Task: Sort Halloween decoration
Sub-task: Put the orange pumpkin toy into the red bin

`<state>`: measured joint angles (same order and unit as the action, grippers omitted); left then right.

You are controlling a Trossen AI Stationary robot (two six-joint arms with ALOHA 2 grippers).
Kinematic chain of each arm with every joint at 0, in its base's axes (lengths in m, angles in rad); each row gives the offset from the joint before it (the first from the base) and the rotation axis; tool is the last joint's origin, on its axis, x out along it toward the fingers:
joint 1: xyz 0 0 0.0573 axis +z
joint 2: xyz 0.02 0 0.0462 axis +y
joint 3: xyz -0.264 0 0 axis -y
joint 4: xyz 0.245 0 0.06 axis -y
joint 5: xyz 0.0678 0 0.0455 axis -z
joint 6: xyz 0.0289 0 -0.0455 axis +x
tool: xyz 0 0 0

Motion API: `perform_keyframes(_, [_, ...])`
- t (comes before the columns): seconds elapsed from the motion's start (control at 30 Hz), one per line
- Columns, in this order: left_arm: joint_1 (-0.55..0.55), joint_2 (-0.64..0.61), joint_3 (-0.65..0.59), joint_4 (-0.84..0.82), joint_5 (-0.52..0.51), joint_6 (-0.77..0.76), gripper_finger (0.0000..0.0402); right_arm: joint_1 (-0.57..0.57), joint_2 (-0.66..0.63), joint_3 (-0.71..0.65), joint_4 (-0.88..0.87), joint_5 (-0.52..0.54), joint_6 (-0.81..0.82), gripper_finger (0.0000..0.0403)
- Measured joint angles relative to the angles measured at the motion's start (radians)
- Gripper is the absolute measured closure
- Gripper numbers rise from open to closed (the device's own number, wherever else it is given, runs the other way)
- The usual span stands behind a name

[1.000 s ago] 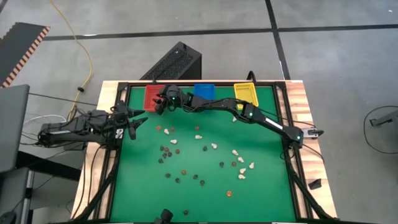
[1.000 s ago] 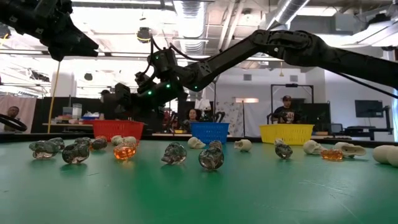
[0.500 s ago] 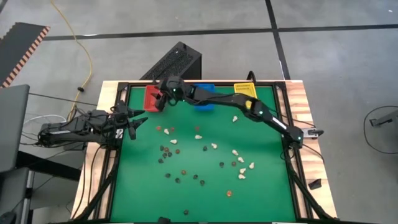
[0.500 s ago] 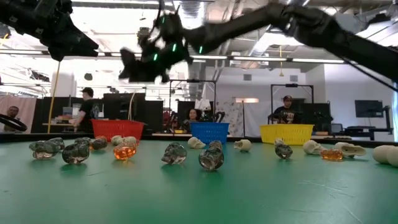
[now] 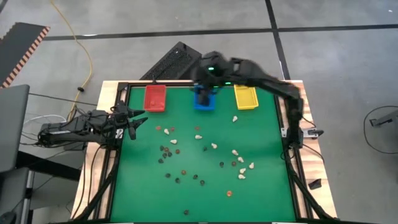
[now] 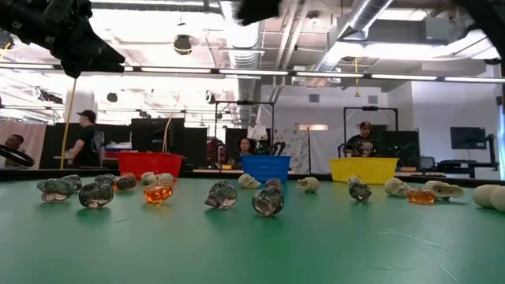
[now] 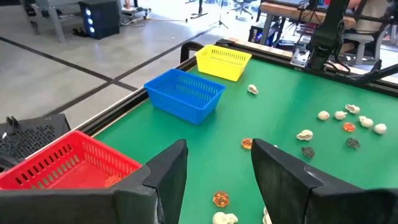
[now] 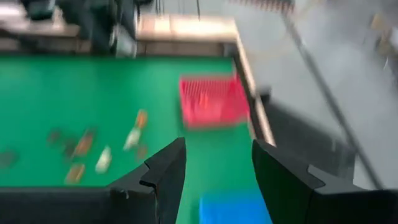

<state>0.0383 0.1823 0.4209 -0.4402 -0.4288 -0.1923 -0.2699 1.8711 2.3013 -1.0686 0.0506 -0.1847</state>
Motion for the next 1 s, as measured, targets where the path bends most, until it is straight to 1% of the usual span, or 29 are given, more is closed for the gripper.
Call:
perform_keyframes(0.1, [0.000, 0.000, 0.000, 0.000, 0.000, 0.000, 0.0233, 0.009, -0.095, -0.009, -0.191, 0.076, 0.079, 0.0189])
perform_keyframes(0.2, [0.000, 0.000, 0.000, 0.000, 0.000, 0.000, 0.0233, 0.059, -0.213, -0.088, -0.276, 0.177, 0.159, 0.0189])
perform_keyframes(0.33, [0.000, 0.000, 0.000, 0.000, 0.000, 0.000, 0.0233, 0.179, -0.392, -0.268, -0.286, 0.319, 0.301, 0.0189])
perform_keyframes(0.43, [0.000, 0.000, 0.000, 0.000, 0.000, 0.000, 0.0233, 0.313, -0.532, -0.461, -0.217, 0.431, 0.442, 0.0189])
perform_keyframes(0.57, [0.000, 0.000, 0.000, 0.000, 0.000, 0.000, 0.0233, 0.501, -0.667, -0.761, -0.096, 0.572, 0.632, 0.0189])
perform_keyframes(0.7, [0.000, 0.000, 0.000, 0.000, 0.000, 0.000, 0.0233, 0.644, -0.723, -1.044, 0.100, 0.656, 0.770, 0.0189])
perform_keyframes(0.83, [0.000, 0.000, 0.000, 0.000, 0.000, -0.004, 0.0233, 0.733, -0.716, -1.273, 0.376, 0.742, 0.828, 0.0189])
perform_keyframes(0.93, [0.000, 0.000, 0.000, 0.000, 0.000, -0.012, 0.0233, 0.763, -0.661, -1.414, 0.619, 0.802, 0.826, 0.0189])
perform_keyframes(1.0, [0.000, 0.000, 0.000, 0.000, 0.000, -0.012, 0.0233, 0.767, -0.616, -1.489, 0.790, 0.816, 0.790, 0.0189])
